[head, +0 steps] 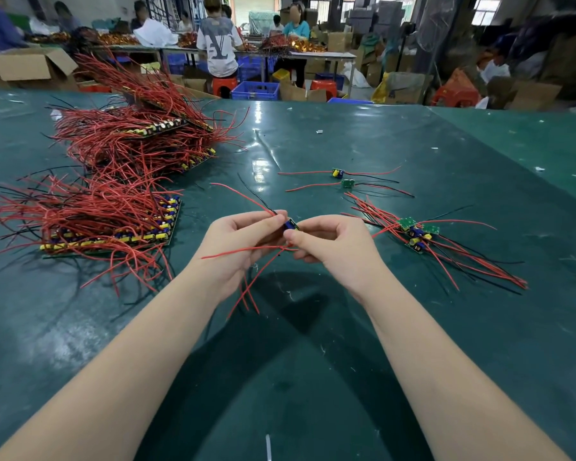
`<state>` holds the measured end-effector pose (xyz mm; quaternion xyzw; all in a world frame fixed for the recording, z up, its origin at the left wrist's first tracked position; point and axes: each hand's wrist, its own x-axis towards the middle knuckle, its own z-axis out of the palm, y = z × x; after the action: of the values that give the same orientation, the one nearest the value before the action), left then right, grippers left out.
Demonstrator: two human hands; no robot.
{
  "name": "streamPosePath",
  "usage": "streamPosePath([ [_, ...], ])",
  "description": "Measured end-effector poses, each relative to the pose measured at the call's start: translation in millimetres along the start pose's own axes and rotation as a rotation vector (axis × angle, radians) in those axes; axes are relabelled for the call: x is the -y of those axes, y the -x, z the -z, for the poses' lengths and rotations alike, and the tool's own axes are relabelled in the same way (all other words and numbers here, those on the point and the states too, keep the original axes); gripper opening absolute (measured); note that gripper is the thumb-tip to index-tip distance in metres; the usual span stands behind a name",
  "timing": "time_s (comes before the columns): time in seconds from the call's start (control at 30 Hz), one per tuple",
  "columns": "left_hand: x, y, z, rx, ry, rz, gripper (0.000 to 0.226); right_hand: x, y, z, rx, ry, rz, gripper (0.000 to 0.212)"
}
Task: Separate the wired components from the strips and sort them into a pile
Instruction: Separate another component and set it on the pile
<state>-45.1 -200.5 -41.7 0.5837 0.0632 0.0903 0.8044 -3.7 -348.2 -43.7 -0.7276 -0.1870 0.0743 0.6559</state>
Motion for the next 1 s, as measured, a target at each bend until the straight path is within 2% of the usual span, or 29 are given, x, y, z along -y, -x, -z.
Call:
streamPosePath([
  [0.33,-1.4,-1.9,4.4,0.036,-0.017,0.006,0.018,-2.3,-0.4,-1.0,0.018,0.008,-0.035,0.006],
  [0.47,-7.1,-2.3,9.5,0.081,-0.089,0.023,0.018,-0.3,1.5,-0.9,0.072,-0.045,-0.081,0.011],
  [0.6,-10.1,-3.5,11.7,0.061,-0.214,-0.014,0.015,2.5,2.0,1.6,0.111,-0.1,-0.128,0.007],
  [0.8,-15.4,-5.8,12.0,0.059,0.041,0.0,0.021,4.8,3.0,1.3,0.135,-0.15,-0.161,0.005],
  [0.9,-18.0,-7.3,12.2,0.047,0.171,0.016,0.03,7.4,2.1,3.3,0.078,-0.246,-0.184,0.007],
  [1.0,-18.0,-6.9,13.2,-0.005,0.189,-0.01,0.029,9.9,1.0,6.3,0.034,-0.358,-0.213,0.01],
])
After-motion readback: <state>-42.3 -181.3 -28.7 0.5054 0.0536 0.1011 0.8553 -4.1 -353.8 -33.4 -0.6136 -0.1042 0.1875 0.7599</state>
